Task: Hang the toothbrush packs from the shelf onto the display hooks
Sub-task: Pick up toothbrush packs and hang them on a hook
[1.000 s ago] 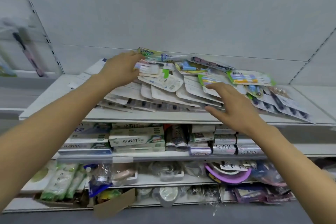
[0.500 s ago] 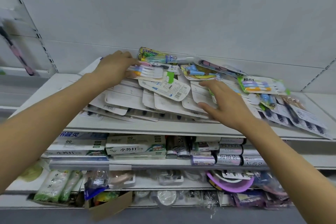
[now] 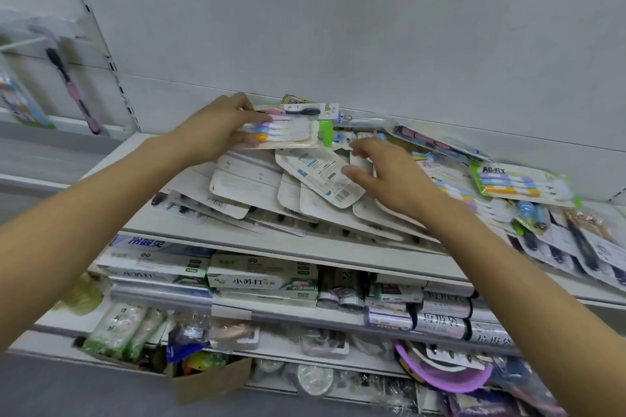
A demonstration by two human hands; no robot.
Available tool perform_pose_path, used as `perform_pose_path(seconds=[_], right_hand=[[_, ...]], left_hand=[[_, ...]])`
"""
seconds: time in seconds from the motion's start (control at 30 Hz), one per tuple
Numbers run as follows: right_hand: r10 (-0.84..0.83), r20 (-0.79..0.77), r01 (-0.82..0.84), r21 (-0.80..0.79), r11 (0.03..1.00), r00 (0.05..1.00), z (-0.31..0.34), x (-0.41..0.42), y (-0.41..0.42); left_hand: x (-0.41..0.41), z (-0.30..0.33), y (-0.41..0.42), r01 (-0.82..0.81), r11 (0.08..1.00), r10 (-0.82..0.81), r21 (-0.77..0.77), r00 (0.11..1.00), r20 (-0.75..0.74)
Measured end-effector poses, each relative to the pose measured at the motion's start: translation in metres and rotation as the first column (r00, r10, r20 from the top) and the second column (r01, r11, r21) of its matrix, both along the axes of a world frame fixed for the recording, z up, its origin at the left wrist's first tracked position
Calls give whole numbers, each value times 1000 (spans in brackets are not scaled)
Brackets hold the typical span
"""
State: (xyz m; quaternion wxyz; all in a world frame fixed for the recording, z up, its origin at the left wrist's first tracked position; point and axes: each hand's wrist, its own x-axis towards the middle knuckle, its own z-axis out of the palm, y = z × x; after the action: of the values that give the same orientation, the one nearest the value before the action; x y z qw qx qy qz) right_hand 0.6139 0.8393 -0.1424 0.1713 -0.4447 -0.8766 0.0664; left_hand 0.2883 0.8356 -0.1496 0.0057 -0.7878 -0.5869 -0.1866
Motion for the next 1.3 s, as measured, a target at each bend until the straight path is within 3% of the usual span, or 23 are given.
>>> perform_pose_path(seconds=[0.3, 0.43, 0.63, 0.87, 1.07, 1.2, 1.3], right_hand=[[-140, 126, 154, -107, 982, 982, -6, -56, 11], [-233, 93, 247, -183, 952, 968, -3, -63, 16], [-341, -167, 257, -384, 887, 925, 5, -56, 14], [-474, -474, 256, -452, 854, 742, 7, -25, 11], [-518, -621, 192, -515, 835, 588, 10, 2, 1], [-469, -675, 137, -484, 864, 570, 14, 6, -7], [-484, -711, 91, -515, 853, 510, 16, 11, -8]], left_hand=[[-8, -4, -12, -4, 1000, 7, -21, 991, 133], [-7, -2, -7, 24, 997, -15, -69, 992, 127], [7, 3, 2, -7, 992, 33, -127, 978, 204], [26, 6, 3, 81, 976, -6, -202, 938, 346], [64, 18, 5, 177, 970, -66, -165, 849, 525], [76, 24, 8, 131, 991, -71, -28, 694, 717], [80, 27, 8, 104, 992, -7, -65, 574, 819]])
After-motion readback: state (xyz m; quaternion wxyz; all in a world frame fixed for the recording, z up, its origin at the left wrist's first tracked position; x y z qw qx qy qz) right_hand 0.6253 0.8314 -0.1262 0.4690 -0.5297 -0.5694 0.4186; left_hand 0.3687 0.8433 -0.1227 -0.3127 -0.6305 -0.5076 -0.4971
